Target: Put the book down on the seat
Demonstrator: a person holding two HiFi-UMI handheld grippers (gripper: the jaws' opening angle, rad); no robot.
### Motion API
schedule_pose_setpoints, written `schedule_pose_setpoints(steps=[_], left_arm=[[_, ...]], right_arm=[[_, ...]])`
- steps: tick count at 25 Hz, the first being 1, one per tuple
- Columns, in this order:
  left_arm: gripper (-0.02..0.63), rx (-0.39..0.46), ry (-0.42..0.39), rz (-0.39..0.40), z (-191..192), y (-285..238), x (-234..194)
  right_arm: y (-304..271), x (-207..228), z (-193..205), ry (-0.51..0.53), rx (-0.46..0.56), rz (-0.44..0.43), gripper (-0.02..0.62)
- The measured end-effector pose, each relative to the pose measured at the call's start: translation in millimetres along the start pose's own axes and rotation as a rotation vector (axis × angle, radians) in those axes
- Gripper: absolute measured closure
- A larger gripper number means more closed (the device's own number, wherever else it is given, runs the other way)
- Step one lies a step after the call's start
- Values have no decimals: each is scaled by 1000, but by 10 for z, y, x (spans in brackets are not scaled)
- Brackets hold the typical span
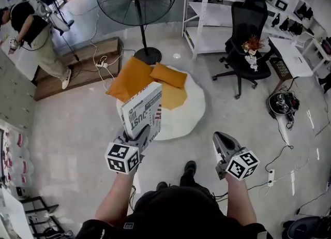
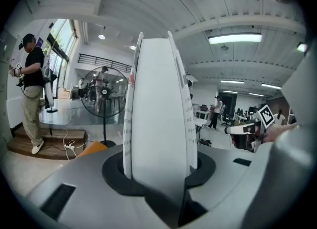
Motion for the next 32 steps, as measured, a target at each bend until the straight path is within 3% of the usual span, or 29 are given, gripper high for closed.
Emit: schedule_pose_setpoints(steps=[9,18,26,32], left_arm=[[454,-22,-4,-21,-433,-919,332],[454,-75,47,-59,-317,-1213,342],[454,-70,80,-49,-231,-1563,-289],[454,-55,80,2,-228,-1899,-853]], right_arm=[[-294,969,-555,-30,-34,-71,579],[-591,1364,-667,-33,-82,-106,578],[-1311,1311,-808,-20,-131,-94,580],[-1877,1176,-1016,29,-139,-57,579]])
Point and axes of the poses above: the fingertips, and each gripper's own axes: y backward along the fingers, x to its right, z out of its underside, the point moved 6 cm from there along y, backward along the fingers, and after that the axes turned 11 degrees about -y, right-handed, at the moved point
